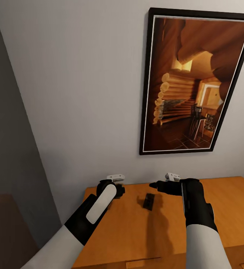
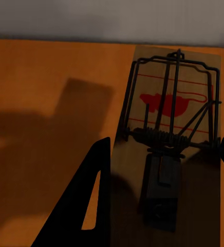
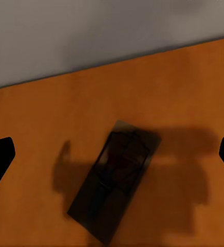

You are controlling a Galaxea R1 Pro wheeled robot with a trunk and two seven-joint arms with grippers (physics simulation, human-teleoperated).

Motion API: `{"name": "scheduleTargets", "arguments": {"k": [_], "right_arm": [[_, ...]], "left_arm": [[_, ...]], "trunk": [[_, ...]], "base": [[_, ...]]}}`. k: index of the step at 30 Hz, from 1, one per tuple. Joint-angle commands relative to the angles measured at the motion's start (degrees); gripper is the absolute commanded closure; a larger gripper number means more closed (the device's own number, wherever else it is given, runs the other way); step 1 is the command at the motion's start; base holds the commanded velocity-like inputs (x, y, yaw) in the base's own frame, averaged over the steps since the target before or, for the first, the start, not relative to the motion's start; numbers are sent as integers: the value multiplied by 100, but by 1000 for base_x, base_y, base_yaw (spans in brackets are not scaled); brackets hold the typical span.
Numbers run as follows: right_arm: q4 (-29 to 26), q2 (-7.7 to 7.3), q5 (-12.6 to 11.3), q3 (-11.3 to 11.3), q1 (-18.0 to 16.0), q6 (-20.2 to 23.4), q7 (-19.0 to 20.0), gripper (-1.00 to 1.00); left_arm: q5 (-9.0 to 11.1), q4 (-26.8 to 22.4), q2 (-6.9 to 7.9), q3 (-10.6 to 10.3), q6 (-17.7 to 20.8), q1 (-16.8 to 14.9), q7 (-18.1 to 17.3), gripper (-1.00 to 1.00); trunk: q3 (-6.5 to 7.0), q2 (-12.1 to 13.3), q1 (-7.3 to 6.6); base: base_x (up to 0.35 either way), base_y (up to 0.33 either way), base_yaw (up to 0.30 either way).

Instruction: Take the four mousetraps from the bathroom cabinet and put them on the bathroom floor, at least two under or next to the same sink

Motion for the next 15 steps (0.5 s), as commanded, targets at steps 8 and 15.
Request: {"name": "scheduleTargets", "arguments": {"k": [8, 15], "right_arm": [[-6, 6, 65, -17, -7, 32, 11, -100], [326, 6, 93, 42, -8, 39, -335, -100]], "left_arm": [[31, -7, 0, -7, 30, -7, 63, 100], [31, -2, 0, -5, 30, -7, 64, 100]], "trunk": [[-9, -7, 1], [-9, -7, 1]], "base": [[40, 0, 0], [0, 0, 0]]}}
